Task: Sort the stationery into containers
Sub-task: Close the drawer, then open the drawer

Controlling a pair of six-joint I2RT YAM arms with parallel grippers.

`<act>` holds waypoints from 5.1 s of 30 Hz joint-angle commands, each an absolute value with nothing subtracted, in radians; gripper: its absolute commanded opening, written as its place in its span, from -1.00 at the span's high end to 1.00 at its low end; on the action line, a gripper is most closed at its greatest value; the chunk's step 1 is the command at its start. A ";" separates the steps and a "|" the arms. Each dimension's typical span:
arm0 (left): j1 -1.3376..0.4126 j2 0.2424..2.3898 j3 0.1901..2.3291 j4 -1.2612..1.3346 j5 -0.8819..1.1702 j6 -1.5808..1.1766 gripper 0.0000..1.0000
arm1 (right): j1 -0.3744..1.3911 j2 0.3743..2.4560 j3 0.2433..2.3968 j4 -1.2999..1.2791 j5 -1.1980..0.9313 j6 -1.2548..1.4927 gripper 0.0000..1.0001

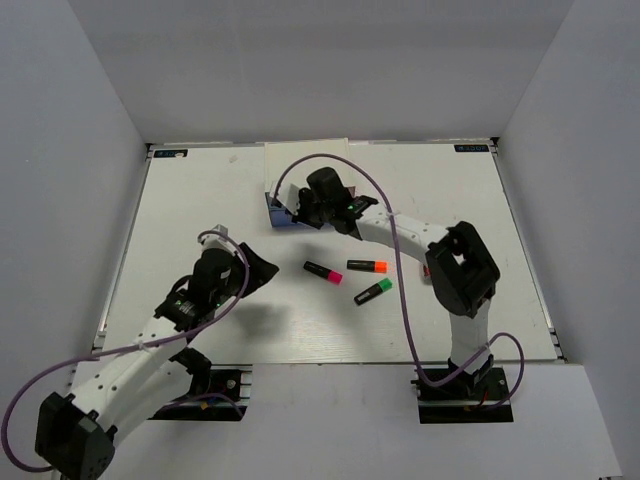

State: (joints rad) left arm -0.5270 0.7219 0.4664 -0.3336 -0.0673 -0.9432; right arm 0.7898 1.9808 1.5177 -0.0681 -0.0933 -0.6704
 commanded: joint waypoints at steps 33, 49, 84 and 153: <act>-0.532 1.732 1.029 0.278 0.107 -0.959 -0.12 | 0.334 1.200 0.931 -0.178 -0.193 -0.226 0.14; -0.552 1.851 1.103 0.411 -0.038 -0.977 -0.19 | 0.252 1.150 0.862 -0.176 -0.236 -0.235 0.14; -0.609 1.713 0.953 0.425 -0.141 -0.950 0.34 | 0.196 1.143 0.816 -0.173 -0.264 -0.227 0.12; -0.609 1.766 1.026 0.299 -0.172 -0.937 0.59 | 0.184 1.127 0.793 -0.172 -0.255 -0.215 -0.14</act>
